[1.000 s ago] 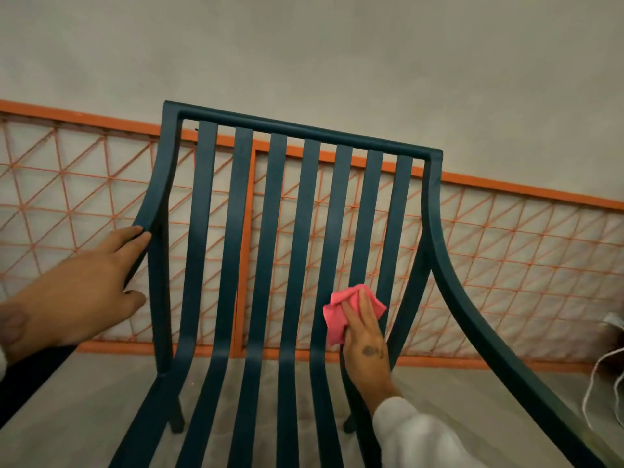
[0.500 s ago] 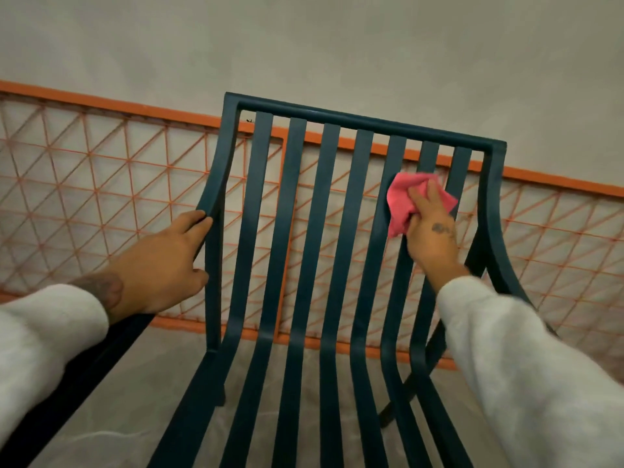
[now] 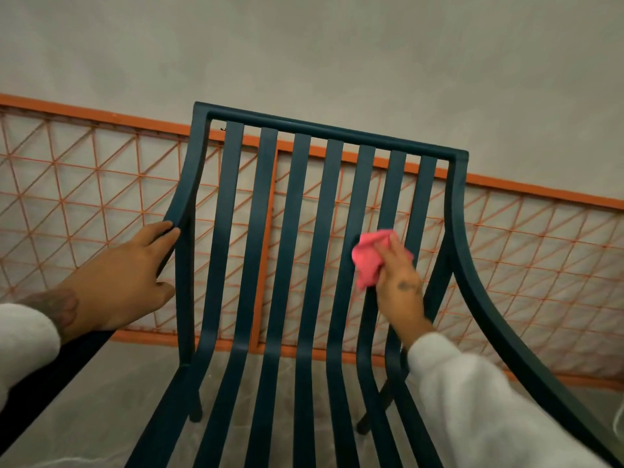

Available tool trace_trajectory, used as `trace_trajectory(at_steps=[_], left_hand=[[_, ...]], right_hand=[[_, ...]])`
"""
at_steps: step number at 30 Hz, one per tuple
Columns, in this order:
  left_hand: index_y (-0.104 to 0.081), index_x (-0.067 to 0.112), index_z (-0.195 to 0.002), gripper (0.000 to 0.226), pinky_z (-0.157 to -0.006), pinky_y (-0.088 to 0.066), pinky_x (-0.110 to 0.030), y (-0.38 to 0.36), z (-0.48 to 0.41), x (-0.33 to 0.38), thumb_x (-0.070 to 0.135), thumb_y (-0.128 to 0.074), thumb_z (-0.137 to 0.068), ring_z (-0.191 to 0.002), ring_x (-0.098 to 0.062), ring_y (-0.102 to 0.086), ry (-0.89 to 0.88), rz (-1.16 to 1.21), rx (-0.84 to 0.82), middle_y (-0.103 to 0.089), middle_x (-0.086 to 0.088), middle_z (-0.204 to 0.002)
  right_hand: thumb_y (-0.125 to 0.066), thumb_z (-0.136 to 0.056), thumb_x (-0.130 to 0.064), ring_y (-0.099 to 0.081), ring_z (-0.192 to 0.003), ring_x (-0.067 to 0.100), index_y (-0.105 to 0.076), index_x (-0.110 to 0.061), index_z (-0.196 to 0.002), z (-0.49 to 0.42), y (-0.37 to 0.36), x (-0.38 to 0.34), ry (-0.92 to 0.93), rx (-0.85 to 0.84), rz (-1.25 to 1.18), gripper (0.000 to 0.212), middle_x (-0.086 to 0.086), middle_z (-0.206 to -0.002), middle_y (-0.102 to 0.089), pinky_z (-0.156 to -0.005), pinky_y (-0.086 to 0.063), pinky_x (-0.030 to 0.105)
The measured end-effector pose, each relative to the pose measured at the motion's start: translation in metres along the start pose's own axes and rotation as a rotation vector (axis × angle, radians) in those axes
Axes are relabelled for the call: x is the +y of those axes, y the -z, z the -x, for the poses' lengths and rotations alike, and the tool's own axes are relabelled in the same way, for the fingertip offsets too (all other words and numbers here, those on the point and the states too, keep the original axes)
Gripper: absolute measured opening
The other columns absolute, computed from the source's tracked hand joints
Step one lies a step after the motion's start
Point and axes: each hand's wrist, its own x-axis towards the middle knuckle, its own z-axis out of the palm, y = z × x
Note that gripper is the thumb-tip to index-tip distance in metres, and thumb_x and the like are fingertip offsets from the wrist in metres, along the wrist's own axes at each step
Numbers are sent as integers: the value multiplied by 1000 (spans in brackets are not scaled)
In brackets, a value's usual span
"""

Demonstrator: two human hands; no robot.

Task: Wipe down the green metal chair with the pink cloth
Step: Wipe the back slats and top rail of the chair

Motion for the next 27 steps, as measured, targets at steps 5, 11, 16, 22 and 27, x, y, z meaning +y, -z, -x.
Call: trace_trajectory(at_steps=[5, 11, 16, 22, 27], left_hand=[[-13, 19, -155, 90, -99, -46, -33, -1, -1, -4, 33, -66, -85, -127, -23, -49, 1, 9, -10, -4, 8, -161], [-12, 20, -155, 93, -95, -48, -31, -4, -4, -7, 31, -67, -82, -126, -22, -49, 21, 11, -8, -3, 9, -161], [-9, 20, -156, 92, -94, -46, -27, -1, -2, -3, 32, -65, -84, -126, -19, -49, 20, -8, -25, 0, 8, -162], [-5, 20, -156, 91, -95, -44, -25, 4, 1, 4, 32, -63, -87, -128, -19, -47, 36, -20, -37, 3, 7, -162], [-8, 18, -156, 89, -92, -45, -23, 3, 1, 5, 30, -63, -87, -126, -18, -49, 26, -31, -22, 1, 6, -162]], right_hand=[[-40, -102, -3, -60, -115, 8, -65, -5, -123, -114, 73, -63, 23, 300, -154, 33, 8, -122, -65, -97, -33, 0], [-42, -101, -3, -46, -132, 35, -47, -31, -146, -140, 75, -12, -64, -54, 240, 54, 7, -154, -40, -116, -35, 41], [-41, -97, -1, -35, -142, 26, -51, -11, -143, -11, 22, 38, -18, 36, 174, 47, 8, -154, -39, -118, -32, 42], [-45, -100, -9, -22, -146, 11, -30, -8, -154, 107, -31, 67, -269, -198, 213, 55, 7, -159, -31, -116, 10, 12], [-59, -90, 3, -42, -139, 35, -49, -9, -145, 57, -15, 59, -136, -13, 260, 57, 12, -157, -36, -112, -39, 54]])
